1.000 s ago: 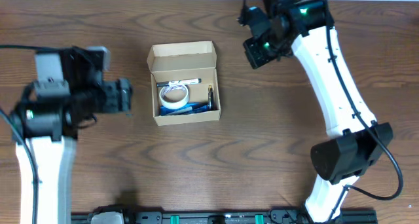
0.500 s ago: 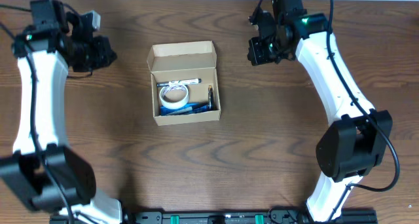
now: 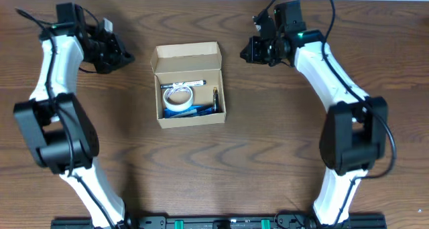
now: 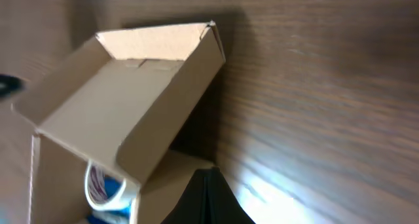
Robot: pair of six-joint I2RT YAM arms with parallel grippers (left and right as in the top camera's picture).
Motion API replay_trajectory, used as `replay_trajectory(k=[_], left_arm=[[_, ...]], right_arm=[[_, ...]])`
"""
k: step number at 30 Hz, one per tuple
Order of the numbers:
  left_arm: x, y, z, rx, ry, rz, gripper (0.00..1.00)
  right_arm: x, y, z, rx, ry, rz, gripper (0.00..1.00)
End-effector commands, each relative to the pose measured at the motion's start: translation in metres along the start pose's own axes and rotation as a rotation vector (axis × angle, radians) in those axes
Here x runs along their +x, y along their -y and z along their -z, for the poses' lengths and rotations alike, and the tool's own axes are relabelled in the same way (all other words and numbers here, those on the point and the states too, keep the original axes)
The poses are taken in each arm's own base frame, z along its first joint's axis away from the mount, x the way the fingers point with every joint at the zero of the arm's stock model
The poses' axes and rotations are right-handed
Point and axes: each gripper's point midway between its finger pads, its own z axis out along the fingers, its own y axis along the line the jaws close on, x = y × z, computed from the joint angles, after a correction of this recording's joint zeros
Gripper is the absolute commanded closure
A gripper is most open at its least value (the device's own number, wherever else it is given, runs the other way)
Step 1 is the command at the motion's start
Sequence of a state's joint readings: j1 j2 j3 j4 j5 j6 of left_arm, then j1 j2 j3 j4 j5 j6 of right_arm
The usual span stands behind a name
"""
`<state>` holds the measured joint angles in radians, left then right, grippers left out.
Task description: Pack container
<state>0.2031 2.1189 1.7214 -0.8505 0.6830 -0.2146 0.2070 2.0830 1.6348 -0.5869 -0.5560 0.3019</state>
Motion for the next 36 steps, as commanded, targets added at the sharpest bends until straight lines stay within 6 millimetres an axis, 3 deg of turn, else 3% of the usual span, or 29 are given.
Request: replay_trajectory(k=[1, 9, 15, 26, 36], left_arm=[[-0.004, 0.006, -0.009, 0.069, -0.034, 0.065, 0.94], [0.006, 0.006, -0.035, 0.082, -0.097, 0.073, 0.94], [0.012, 0.009, -0.056, 0.085, -0.132, 0.093, 0.94], [0.015, 0.020, -0.067, 0.122, -0.147, 0.081, 0.94], [-0.002, 0.050, -0.058, 0.248, -0.104, -0.013, 0.94]], right_arm=[[0.018, 0.007, -0.028, -0.116, -0.090, -0.161, 0.98], [0.024, 0.006, -0.071, -0.244, -0.132, -0.265, 0.98], [0.030, -0.002, -0.091, -0.296, -0.155, -0.299, 0.99], [0.026, -0.018, -0.099, -0.317, -0.134, -0.284, 0.98], [0.001, -0.028, -0.094, -0.385, -0.040, -0.188, 0.98]])
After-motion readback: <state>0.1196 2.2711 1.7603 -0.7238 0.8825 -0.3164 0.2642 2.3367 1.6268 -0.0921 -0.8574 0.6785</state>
